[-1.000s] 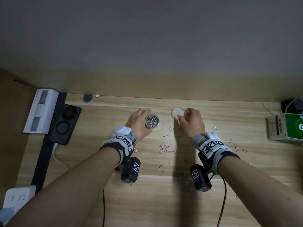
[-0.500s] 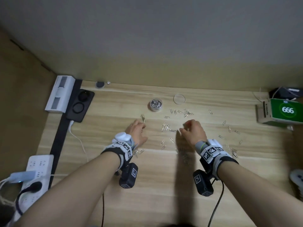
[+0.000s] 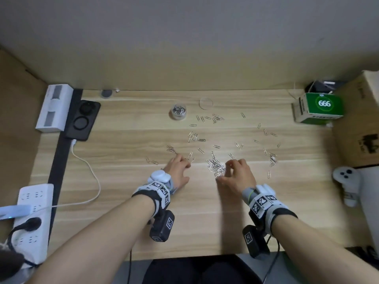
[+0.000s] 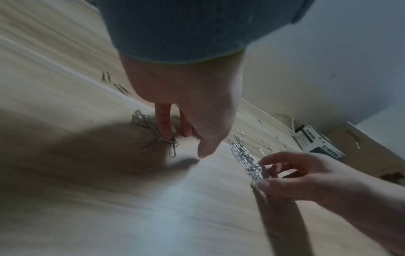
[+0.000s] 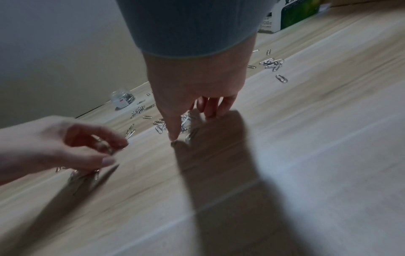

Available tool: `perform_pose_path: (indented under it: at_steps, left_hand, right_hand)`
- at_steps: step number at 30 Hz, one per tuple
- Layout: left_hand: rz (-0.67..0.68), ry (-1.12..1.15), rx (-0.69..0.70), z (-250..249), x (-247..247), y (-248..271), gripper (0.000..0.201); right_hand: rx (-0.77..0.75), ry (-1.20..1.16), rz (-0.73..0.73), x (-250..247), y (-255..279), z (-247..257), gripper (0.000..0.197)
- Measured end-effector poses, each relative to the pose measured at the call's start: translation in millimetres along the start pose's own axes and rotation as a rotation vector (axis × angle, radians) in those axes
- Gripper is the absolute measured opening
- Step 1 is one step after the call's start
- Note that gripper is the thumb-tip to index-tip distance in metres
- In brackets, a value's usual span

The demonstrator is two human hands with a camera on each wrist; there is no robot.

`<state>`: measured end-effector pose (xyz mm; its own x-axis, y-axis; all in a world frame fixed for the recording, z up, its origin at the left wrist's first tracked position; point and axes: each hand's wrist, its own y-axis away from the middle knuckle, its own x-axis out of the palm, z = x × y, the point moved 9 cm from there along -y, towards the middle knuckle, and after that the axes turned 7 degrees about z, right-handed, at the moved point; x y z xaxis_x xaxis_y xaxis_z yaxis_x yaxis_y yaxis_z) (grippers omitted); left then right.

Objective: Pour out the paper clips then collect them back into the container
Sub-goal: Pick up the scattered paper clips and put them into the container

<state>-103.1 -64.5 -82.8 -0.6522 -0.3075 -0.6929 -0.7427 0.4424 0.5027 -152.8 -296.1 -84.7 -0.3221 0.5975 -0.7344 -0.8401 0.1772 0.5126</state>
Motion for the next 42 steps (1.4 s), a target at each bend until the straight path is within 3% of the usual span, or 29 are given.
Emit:
perform_pose_path:
  at_steps: [4,8,11,15,17,22,29,34,38,40,42]
  left_hand:
    - [-0.024,0.049,0.043,-10.1,3.4,-2.3,0.033]
    - [-0.182,0.055,-0.05,7.0,-18.2,10.2,0.033]
    - [-0.203,-0.036,-0.119,25.9,-31.5,23.6,0.044]
    - [-0.163,-0.055,-0.238,47.4,-28.1,39.8,0.066]
    - [-0.168,-0.004,-0.233,51.0,-22.0,42.2,0.06]
    - [-0.14,0.092,-0.162,39.8,-10.9,30.3,0.023]
    - [-0.124,0.111,-0.191,31.5,-12.5,19.1,0.016]
    - [-0.252,0.43,-0.316,52.5,-17.2,20.9,0.025]
    - [-0.284,0.815,-0.346,58.1,-19.6,14.7,0.026]
    - [-0.267,0.825,-0.328,57.8,-21.2,9.5,0.026]
    - [-0.254,0.777,-0.324,59.4,-22.2,6.7,0.023]
  right_hand:
    - [-0.023,0.005,-0.008,10.9,8.7,-0.3,0.057]
    - [-0.081,-0.044,-0.027,18.2,0.7,15.2,0.034]
    - [-0.112,-0.029,-0.011,26.5,-6.8,32.1,0.015]
    - [-0.131,-0.028,0.009,34.0,-16.0,51.1,0.013]
    - [-0.146,-0.04,0.007,32.0,-17.2,58.9,0.013]
    - [-0.146,-0.218,0.043,24.3,-20.7,55.4,0.013]
    - [-0.038,-0.775,0.206,20.1,-23.6,47.2,0.013]
    - [0.105,-1.124,0.384,35.3,-23.4,51.5,0.008]
    - [0.208,-1.142,0.399,45.2,-30.3,47.2,0.009]
    - [0.188,-1.098,0.345,39.7,-32.6,49.7,0.008]
    - [0.165,-0.967,0.269,29.9,-34.4,49.6,0.02]
